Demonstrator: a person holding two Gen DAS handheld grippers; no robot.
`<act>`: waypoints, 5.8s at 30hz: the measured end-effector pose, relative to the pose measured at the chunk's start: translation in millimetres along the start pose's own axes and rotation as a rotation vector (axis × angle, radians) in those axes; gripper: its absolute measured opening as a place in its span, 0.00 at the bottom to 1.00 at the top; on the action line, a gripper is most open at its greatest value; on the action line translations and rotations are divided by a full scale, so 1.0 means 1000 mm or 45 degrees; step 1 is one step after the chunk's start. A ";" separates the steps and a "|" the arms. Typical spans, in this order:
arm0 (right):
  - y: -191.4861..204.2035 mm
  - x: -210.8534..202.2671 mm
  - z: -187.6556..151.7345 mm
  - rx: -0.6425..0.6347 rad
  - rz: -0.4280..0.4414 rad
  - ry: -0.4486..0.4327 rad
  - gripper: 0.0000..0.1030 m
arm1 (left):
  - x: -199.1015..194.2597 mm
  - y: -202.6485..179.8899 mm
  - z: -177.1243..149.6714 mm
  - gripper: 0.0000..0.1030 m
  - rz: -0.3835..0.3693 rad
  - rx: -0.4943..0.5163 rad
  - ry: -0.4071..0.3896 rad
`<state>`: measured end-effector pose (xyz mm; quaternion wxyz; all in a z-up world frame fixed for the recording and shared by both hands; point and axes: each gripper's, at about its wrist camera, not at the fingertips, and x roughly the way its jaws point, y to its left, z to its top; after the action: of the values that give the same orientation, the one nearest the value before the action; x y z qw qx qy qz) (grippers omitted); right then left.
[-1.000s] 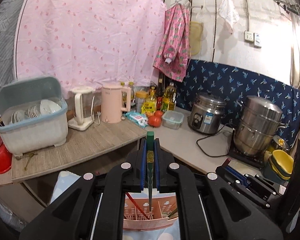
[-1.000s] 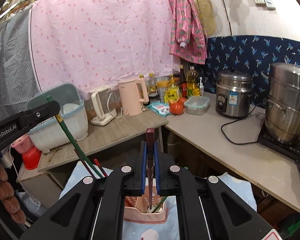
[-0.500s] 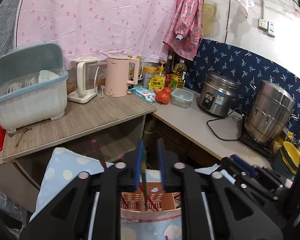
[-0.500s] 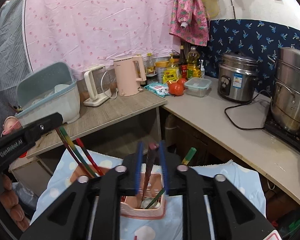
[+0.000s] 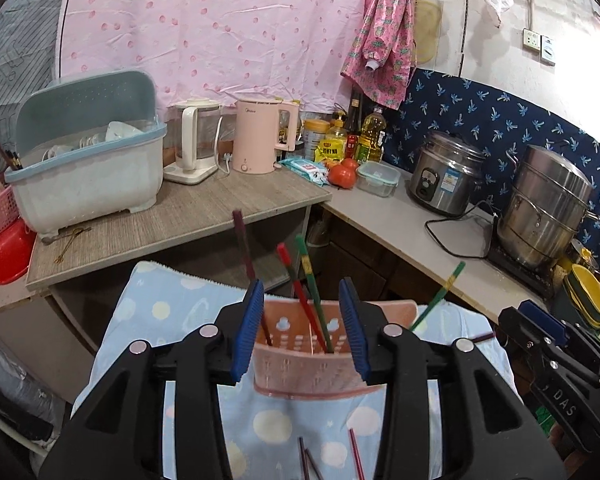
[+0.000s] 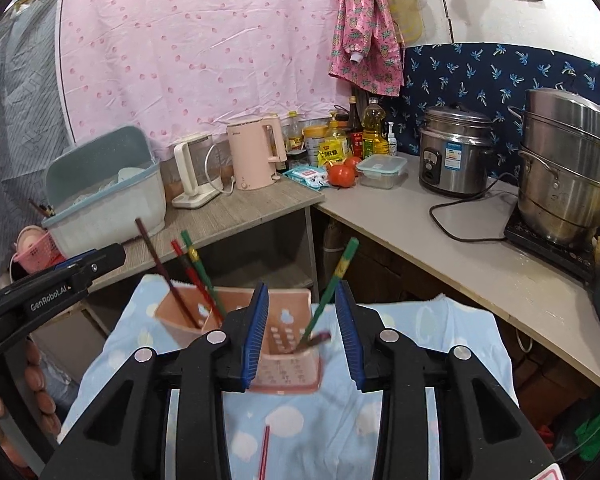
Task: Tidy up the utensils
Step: 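Move both open tools back over the remaining utensils, then grasp the red chopstick with the right tool while the left tool grasps a dark red chopstick, then lift both chopsticks and carry them over the pink caddy with both tools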
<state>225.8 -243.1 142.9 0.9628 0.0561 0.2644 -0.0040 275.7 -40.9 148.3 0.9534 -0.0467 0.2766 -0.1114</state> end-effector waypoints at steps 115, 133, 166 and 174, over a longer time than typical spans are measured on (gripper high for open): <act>0.009 -0.120 -0.231 0.060 0.027 0.360 0.07 | -0.115 -0.013 -0.241 0.08 -0.074 0.011 0.342; 0.011 -0.146 -0.132 0.022 0.081 0.116 0.07 | -0.140 -0.013 -0.134 0.07 -0.069 0.039 0.083; 0.012 0.002 0.079 0.006 0.068 -0.112 0.07 | -0.035 -0.047 0.099 0.07 -0.073 0.084 -0.243; 0.016 0.054 0.051 -0.016 0.063 0.007 0.07 | 0.019 -0.040 0.074 0.07 -0.054 0.069 -0.125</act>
<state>298.9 -231.3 160.3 0.9622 0.0565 0.2657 0.0217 323.9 -81.8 207.0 0.9641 -0.0321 0.2253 -0.1367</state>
